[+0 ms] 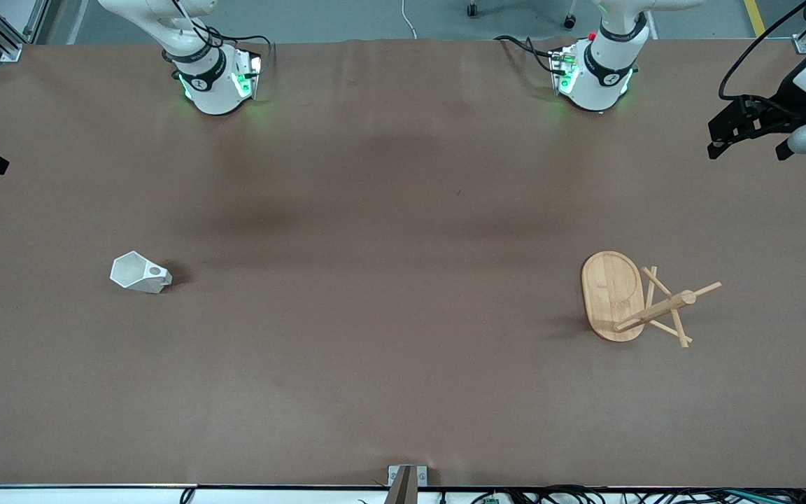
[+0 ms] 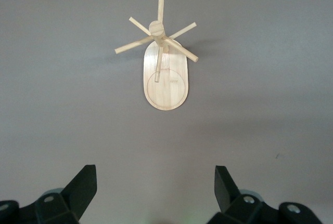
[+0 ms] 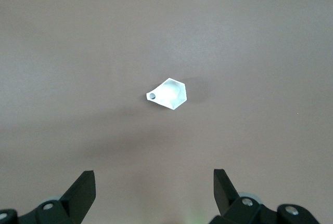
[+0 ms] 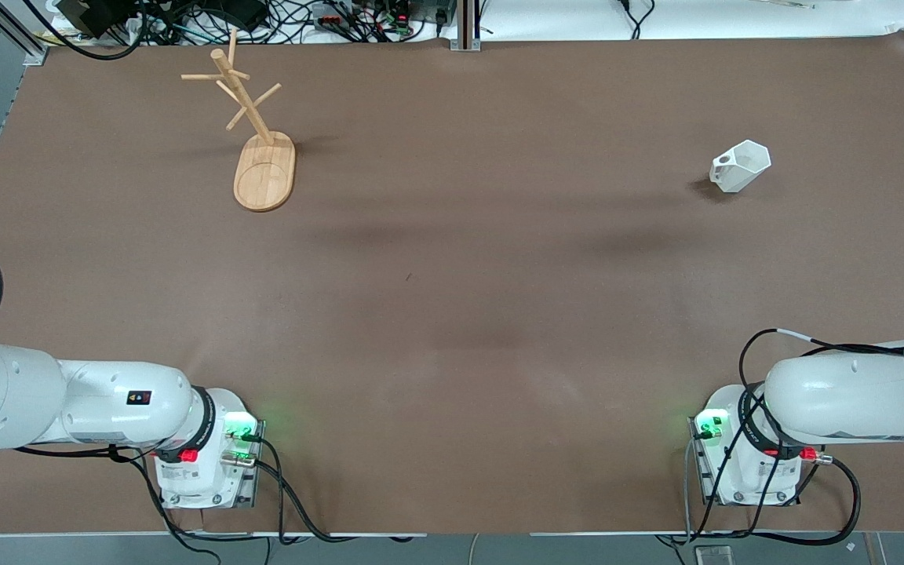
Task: Hang cup on rack
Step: 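Reach the right gripper down to the white faceted cup, then grasp the white cup by its rim with the right gripper, then lift the cup with the right gripper while the left gripper approaches, then grasp the cup body with the left gripper beside the right gripper, then open the right gripper and withdraw it while the left gripper holds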
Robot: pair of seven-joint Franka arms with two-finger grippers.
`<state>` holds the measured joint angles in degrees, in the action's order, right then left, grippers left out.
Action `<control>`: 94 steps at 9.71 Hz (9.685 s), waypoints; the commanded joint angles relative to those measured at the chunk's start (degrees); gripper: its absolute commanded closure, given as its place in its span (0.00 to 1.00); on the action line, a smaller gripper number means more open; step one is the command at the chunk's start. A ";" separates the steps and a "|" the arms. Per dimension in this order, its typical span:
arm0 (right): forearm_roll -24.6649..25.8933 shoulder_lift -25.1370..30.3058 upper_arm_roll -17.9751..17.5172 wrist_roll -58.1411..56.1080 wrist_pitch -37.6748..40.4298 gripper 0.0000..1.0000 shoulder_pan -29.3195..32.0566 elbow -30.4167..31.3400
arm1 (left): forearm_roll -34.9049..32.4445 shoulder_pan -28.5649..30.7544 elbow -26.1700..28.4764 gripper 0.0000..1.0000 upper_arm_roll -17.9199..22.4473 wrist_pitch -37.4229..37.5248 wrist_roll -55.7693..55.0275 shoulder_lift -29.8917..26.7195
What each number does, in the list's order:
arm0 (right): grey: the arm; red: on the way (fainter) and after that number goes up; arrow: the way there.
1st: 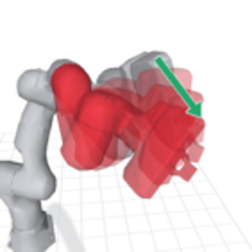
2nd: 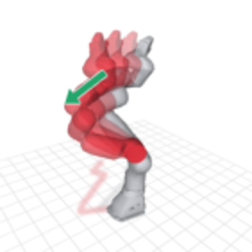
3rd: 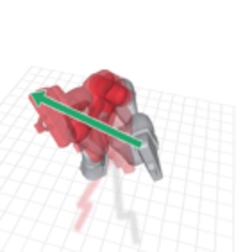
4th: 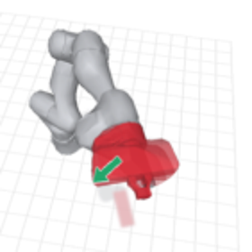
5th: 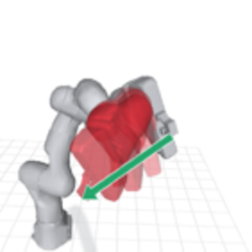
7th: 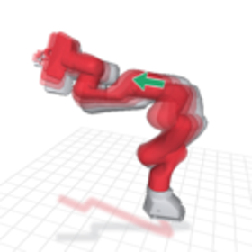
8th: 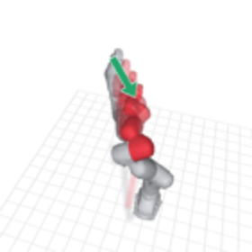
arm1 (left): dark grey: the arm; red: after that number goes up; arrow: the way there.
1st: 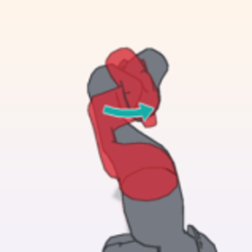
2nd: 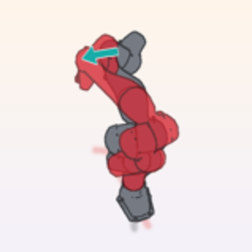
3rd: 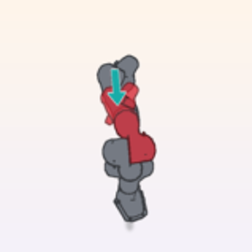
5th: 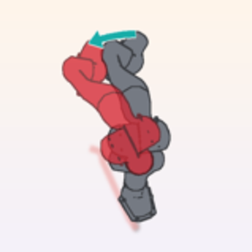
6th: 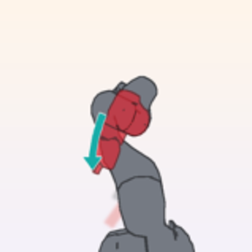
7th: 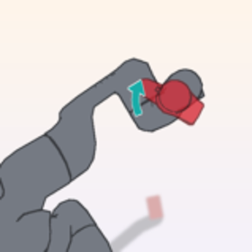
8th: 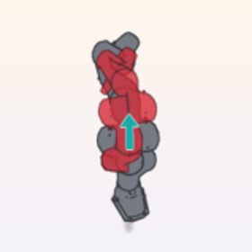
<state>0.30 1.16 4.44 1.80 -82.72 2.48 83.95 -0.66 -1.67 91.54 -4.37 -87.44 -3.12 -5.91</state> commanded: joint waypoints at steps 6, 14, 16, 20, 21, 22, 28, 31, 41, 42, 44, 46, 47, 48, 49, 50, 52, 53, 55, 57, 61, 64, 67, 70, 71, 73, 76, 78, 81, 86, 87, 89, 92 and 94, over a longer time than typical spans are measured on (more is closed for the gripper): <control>0.76 0.59 0.31 -0.04 -0.42 0.00 -0.28 0.69 | 0.22 0.26 -0.31 0.00 0.06 1.13 0.48 1.69; 2.51 -0.54 0.40 -0.57 -23.93 0.00 1.73 24.63 | 0.22 0.18 -0.22 0.00 -0.03 3.24 0.22 1.52; 3.22 -3.69 0.40 -0.57 -34.31 0.00 2.61 31.16 | 0.22 0.18 -0.13 0.00 -0.03 3.24 0.30 1.69; 3.22 -10.46 0.31 -1.36 -48.65 0.00 5.96 39.43 | 0.22 0.18 -0.13 0.00 -0.03 3.24 0.57 1.78; 3.22 -12.13 0.31 -1.36 -53.03 0.00 6.05 41.53 | 0.22 0.18 -0.22 0.00 -0.03 3.15 0.57 1.87; 3.13 -13.72 0.31 -1.27 -56.29 0.00 6.13 43.03 | 0.31 0.18 -0.22 0.00 -0.03 3.15 0.57 2.04; 2.34 -19.44 0.13 -1.01 -60.44 0.08 6.04 42.26 | 0.31 0.17 -0.39 0.00 -0.03 2.10 -0.40 2.22; 2.25 -19.53 0.05 -0.75 -60.45 0.48 6.05 42.17 | 0.22 -0.26 -3.02 0.00 -0.20 2.09 -0.49 4.06; -5.17 -19.71 -1.53 -6.55 -27.77 0.99 5.26 18.86 | 0.13 0.00 -3.21 0.00 -0.56 2.18 0.57 3.80; -8.35 -19.71 -1.45 -6.37 -20.54 0.99 3.86 14.01 | 0.13 0.00 -3.21 0.00 -0.56 2.18 0.57 3.63; -13.09 -19.62 -1.54 -3.40 -14.60 0.99 0.88 8.88 | 0.22 0.00 -3.38 0.00 -0.56 2.18 0.39 3.63; -27.72 -19.27 -1.88 -2.94 -10.20 0.99 -0.02 8.68 | 1.44 -0.52 -4.17 0.00 -0.82 2.18 0.91 3.71; -35.29 -19.53 -1.80 -3.20 -9.66 0.99 -1.06 9.03 | 4.84 -1.22 -4.17 0.00 -1.95 2.36 3.36 3.89; -38.84 -19.71 -1.89 -3.73 -10.00 0.99 -3.68 9.73 | 8.62 -1.93 -4.09 0.00 -4.23 2.44 9.99 3.89; -43.14 -19.71 -1.80 -3.65 -10.79 0.99 -6.93 10.78 | 9.44 -2.02 -4.09 0.00 -7.99 1.92 13.71 4.15; -47.10 -19.88 -1.89 -3.82 -11.23 0.99 -8.35 11.75 | 10.93 -2.11 -3.82 0.00 -12.55 0.18 14.71 4.24; -56.33 -19.89 -1.89 -3.82 -14.21 0.99 -13.45 15.78 | 10.25 -4.21 -1.64 0.00 -23.36 -8.92 16.46 4.42; -60.89 -19.80 -1.89 -3.91 -14.40 0.99 -15.12 17.11 | 10.15 -4.74 -0.23 0.00 -27.32 -13.24 16.82 4.68; -66.89 -19.71 -1.89 -4.52 -14.31 0.99 -16.98 19.57 | 10.85 -4.83 1.53 0.00 -32.08 -19.15 22.85 6.78; -72.95 -19.71 -1.89 -9.60 -14.14 1.00 -18.29 22.82 | 12.07 -4.83 4.08 0.00 -33.95 -24.35 29.81 8.28; -77.55 -19.71 -1.89 -14.89 -12.91 0.99 -20.23 26.35 | 12.26 -5.88 3.74 0.00 -35.01 -29.37 35.29 13.72; -82.55 -19.80 -1.97 -18.40 -12.73 0.99 -21.46 27.93 | 10.08 -8.51 0.14 0.00 -35.01 -30.16 34.85 19.34; -86.33 -19.80 -1.97 -18.76 -10.89 0.99 -21.55 29.51 | 9.27 -9.14 0.13 0.00 -35.01 -31.13 32.21 20.67; -89.15 -19.80 -1.97 -18.94 -8.33 0.99 -21.64 31.09 | 3.40 -11.50 -1.26 0.00 -34.92 -31.74 28.72 23.75; -89.68 -19.80 -1.97 -18.94 -8.34 0.99 -21.73 31.36 | 2.34 -11.43 -1.62 0.00 -34.92 -31.74 26.00 23.75; -90.21 -19.80 -1.97 -18.94 -8.42 0.99 -22.43 31.45 | 2.33 -11.86 -1.71 0.00 -34.92 -31.74 24.66 24.10; -91.52 -19.71 -1.97 -19.03 -9.30 0.99 -24.18 31.45 | -4.07 -14.06 -5.39 0.00 -34.66 -31.74 22.64 27.61; -92.40 -19.71 -1.97 -19.03 -9.39 0.99 -25.06 31.45 | -6.18 -14.59 -5.49 0.00 -34.57 -31.74 22.45 27.80; -93.81 -19.71 -1.97 -19.12 -9.74 0.99 -25.68 31.53 | -7.78 -14.59 -5.40 0.00 -34.57 -31.74 22.19 29.46; -93.81 -19.62 -1.97 -19.12 -9.65 0.99 -25.77 31.53 | -7.52 -14.59 -5.05 0.70 -34.66 -30.51 22.19 29.38; -93.90 -19.62 -1.97 -19.12 -9.74 0.98 -25.77 31.45 | -7.52 -14.50 -5.14 0.83 -34.66 -30.51 22.19 29.38; -93.99 -19.71 -1.97 -18.68 -9.57 0.93 -25.77 31.45 | -7.52 -14.33 -5.14 0.94 -34.66 -30.43 22.19 29.29; -94.08 -19.45 -1.89 -18.32 -9.04 0.00 -25.24 31.45 | -7.34 -13.63 -5.31 0.97 -34.66 -30.43 22.28 29.03; -93.20 -19.18 -1.45 -16.58 -7.12 0.00 -22.89 31.27 | -7.51 -13.45 -5.31 0.97 -34.66 -30.43 22.71 29.03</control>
<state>-92.25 -19.67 2.71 -16.04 -91.48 -22.47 113.91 -6.91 -15.10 86.24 -38.85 -118.68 20.07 21.88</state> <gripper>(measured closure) 0.317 0.225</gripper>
